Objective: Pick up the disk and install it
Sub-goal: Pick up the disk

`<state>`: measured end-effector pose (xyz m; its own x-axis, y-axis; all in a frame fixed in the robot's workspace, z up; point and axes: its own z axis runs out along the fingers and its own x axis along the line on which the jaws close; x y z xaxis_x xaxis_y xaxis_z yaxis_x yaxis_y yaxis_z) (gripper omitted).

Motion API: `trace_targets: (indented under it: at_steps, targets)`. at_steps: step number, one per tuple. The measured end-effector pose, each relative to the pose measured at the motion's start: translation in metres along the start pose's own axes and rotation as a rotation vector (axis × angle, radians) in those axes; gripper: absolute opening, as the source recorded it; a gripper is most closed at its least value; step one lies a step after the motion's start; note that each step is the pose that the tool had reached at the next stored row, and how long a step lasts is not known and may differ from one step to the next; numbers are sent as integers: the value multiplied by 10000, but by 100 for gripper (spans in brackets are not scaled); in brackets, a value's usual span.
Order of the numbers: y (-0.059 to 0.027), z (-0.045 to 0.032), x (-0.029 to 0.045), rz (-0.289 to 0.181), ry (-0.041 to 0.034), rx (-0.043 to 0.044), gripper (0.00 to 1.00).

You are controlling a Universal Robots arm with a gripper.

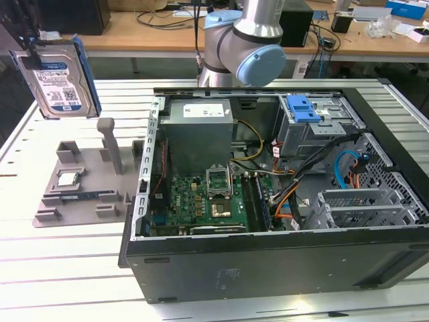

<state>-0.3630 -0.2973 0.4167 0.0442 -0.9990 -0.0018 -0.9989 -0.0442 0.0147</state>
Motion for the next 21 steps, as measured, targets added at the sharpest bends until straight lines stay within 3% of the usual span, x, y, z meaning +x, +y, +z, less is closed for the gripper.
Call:
trace_targets:
  at_steps: [11,18,21]
  targets:
    - [2,-148,0,0,-2,2,37]
    - [4,-318,-1,-1,-1,1,37]
    - [6,-434,-2,0,-1,0,37]
